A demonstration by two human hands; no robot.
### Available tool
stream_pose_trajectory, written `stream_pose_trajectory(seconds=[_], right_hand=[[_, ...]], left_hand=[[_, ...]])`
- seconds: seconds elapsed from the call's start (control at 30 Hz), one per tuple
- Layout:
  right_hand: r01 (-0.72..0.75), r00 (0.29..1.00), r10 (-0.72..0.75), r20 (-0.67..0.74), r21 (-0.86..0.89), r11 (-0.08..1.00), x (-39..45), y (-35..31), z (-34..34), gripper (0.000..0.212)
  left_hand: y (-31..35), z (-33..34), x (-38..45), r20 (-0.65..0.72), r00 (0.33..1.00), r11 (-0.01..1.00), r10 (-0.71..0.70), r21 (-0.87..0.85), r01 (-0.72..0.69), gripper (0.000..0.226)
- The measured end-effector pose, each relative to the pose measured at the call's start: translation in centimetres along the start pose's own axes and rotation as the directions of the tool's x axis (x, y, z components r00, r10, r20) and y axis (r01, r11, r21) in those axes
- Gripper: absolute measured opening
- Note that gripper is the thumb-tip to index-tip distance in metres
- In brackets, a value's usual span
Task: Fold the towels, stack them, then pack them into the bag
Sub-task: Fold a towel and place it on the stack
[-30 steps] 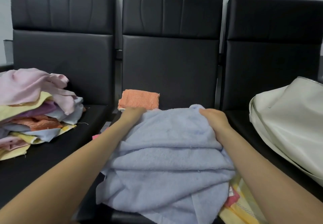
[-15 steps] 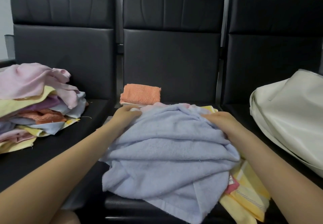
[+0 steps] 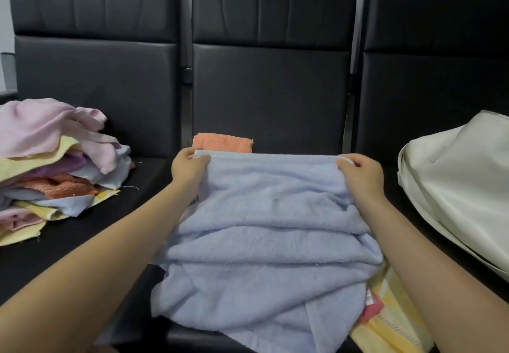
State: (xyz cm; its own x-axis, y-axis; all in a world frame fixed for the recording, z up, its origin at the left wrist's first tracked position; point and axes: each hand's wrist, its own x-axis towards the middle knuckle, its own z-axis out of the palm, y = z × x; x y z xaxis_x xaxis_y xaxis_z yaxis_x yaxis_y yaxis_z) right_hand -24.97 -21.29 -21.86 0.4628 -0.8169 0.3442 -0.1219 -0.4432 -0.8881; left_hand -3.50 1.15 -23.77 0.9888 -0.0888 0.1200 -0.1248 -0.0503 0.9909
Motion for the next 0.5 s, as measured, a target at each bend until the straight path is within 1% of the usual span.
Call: stream_pose_trajectory(seconds=[0.07,0.13,0.2,0.27,0.33,0.37,0.43,0.5], right_hand=[[-0.046,0.998,0.048,-0.04,0.045,0.998,0.8,0.6,0.6,0.02],[-0.12,0.992,0.121,-0.023,0.021,0.993,1.7,1.8,1.0,0.026],[-0.199,0.978,0.201,0.06,-0.038,0.979,2.3,2.7,0.8,0.031],[-0.264,0.95,0.273,0.149,-0.074,0.962,2.5,3.2,0.5,0.036],[-0.31,0.932,0.312,0.183,-0.037,0.95,2.1,3.3,0.0,0.035],[-0.319,0.933,0.314,0.176,0.0,0.948,1.8,3.0,-0.4,0.03],[-0.261,0.958,0.254,0.133,0.036,0.965,1.2,2.2,-1.2,0.017],[-0.158,0.982,0.153,0.106,0.041,0.987,0.1,0.8,-1.7,0.019]], left_hand=[[-0.6,1.0,0.4,0.004,1.0,0.997,0.025,0.078,-0.026,0.039],[-1.4,1.2,0.6,0.072,0.996,0.977,0.058,0.201,-0.072,0.044],[-2.2,0.8,0.7,0.156,0.986,0.949,0.056,0.298,-0.101,0.046],[-2.8,0.0,0.9,0.211,0.976,0.921,0.044,0.37,-0.121,0.046],[-2.8,-0.7,0.7,0.236,0.971,0.91,0.035,0.395,-0.129,0.044],[-2.5,-1.0,0.4,0.24,0.97,0.911,0.039,0.391,-0.133,0.043],[-1.6,-1.4,-1.0,0.235,0.969,0.907,0.079,0.385,-0.167,0.044],[-0.3,-1.9,-2.8,0.235,0.958,0.914,0.162,0.33,-0.236,0.043]])
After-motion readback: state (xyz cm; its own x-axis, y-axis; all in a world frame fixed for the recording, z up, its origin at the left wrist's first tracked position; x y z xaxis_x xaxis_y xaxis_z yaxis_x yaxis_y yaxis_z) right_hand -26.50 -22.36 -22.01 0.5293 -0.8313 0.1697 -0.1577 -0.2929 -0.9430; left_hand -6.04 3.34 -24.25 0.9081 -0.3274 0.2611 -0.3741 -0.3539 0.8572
